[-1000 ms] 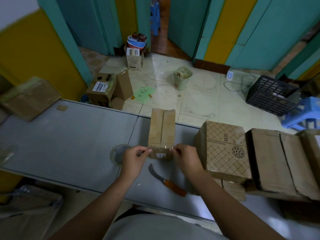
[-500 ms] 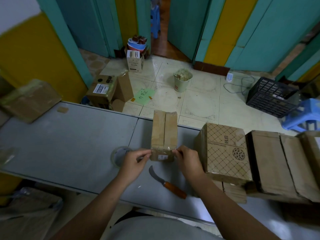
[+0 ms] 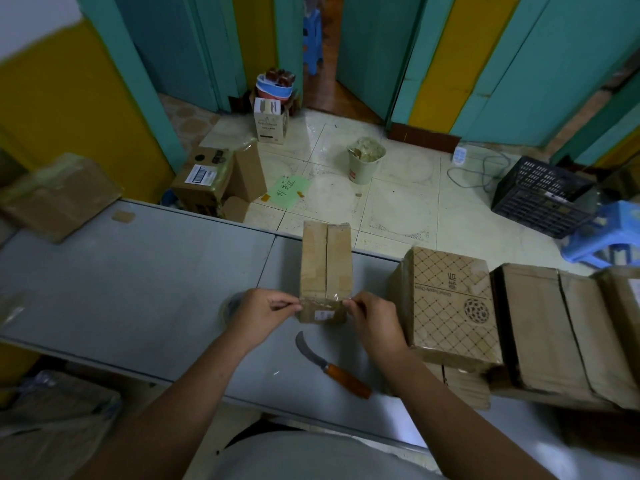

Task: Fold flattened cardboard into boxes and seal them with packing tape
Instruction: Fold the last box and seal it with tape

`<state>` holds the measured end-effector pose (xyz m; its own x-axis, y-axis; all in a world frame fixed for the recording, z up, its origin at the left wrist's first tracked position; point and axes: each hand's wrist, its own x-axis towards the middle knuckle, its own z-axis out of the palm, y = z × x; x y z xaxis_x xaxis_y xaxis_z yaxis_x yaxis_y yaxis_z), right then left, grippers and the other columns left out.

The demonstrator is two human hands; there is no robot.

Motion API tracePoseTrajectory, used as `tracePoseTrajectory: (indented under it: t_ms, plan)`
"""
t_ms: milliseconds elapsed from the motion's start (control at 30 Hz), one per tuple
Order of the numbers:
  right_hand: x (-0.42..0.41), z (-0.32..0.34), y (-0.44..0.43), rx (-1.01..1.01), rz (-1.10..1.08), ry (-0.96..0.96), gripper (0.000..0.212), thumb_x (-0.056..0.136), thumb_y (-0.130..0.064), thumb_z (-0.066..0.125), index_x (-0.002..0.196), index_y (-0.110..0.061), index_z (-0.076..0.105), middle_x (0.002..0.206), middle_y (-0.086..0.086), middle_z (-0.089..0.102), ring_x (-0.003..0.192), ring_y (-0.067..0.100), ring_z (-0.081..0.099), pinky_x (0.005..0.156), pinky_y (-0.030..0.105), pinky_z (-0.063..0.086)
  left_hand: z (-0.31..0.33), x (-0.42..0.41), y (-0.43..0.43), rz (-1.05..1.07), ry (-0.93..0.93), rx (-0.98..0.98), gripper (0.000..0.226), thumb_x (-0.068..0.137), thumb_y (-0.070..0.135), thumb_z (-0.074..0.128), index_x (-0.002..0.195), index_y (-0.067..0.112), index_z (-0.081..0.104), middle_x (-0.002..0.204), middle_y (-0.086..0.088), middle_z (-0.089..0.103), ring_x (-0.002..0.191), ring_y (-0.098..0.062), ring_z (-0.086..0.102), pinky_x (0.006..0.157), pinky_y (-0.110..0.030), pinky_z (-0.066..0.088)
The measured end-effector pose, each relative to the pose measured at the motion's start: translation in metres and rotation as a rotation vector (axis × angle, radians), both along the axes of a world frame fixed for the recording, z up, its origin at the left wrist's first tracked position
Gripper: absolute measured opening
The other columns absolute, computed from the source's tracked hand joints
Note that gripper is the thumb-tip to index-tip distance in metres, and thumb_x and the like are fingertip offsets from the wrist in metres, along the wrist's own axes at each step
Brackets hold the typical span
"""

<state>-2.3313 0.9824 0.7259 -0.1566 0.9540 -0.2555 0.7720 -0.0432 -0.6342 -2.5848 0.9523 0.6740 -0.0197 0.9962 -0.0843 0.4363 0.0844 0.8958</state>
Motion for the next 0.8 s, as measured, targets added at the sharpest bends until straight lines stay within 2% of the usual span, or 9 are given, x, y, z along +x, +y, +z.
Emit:
tracePoseTrajectory:
  t_ms: [167,300,400,567,700,800]
  plan:
    - [0.000,-0.001,0.000,-0.002,0.004,0.005,0.017,0.107,-0.032,0.055,0.111,-0.021,0.068,0.101,-0.004,0.070,0.084,0.003,0.065,0.080,0.022,0.055,0.005,0.006,0.001,0.026,0.047,0.009,0.029,0.086,0.021,0.088,0.090,0.047,0.076,0.087,0.030,0.077,0.082,0.005,0.076,0.071,-0.007,0.056]
    - [-0.003,-0.002,0.001,-0.015,0.022,0.005,0.018,0.108,-0.031,0.054,0.113,-0.020,0.067,0.103,-0.004,0.070,0.084,0.005,0.066,0.074,0.017,0.053,0.003,0.018,0.004,0.113,0.087,0.010,0.024,0.086,0.018,0.088,0.083,0.037,0.073,0.079,0.023,0.076,0.071,0.000,0.075,0.063,-0.013,0.057]
    - [-0.004,0.000,0.003,-0.020,0.027,0.001,0.020,0.108,-0.031,0.054,0.115,-0.018,0.067,0.105,-0.002,0.071,0.087,0.007,0.068,0.077,0.021,0.056,0.003,0.028,0.004,0.185,0.086,0.030,0.022,0.086,0.015,0.085,0.077,0.030,0.072,0.073,0.018,0.075,0.065,-0.002,0.073,0.059,-0.014,0.056]
    - [-0.002,0.001,0.002,-0.013,0.021,0.013,0.018,0.108,-0.029,0.055,0.114,-0.017,0.067,0.103,-0.001,0.071,0.085,0.009,0.068,0.080,0.027,0.059,0.004,0.021,0.002,0.123,0.046,-0.033,0.015,0.087,0.023,0.088,0.085,0.029,0.074,0.081,0.019,0.077,0.077,0.000,0.075,0.068,-0.013,0.057]
    - [-0.002,0.001,0.001,0.001,0.025,0.025,0.015,0.107,-0.029,0.057,0.114,-0.019,0.066,0.103,-0.004,0.070,0.086,0.005,0.067,0.080,0.022,0.057,0.012,0.014,0.005,0.079,0.058,-0.074,0.012,0.088,0.032,0.086,0.091,0.027,0.076,0.087,0.013,0.079,0.084,0.000,0.075,0.075,-0.023,0.062]
    - [-0.005,0.000,0.004,0.017,-0.012,0.037,0.012,0.104,-0.029,0.062,0.114,-0.022,0.063,0.106,-0.007,0.069,0.091,0.004,0.067,0.076,0.019,0.056,0.019,0.015,0.009,0.055,0.117,-0.012,0.009,0.093,0.028,0.081,0.090,0.022,0.075,0.083,0.010,0.076,0.082,-0.001,0.072,0.078,-0.031,0.064]
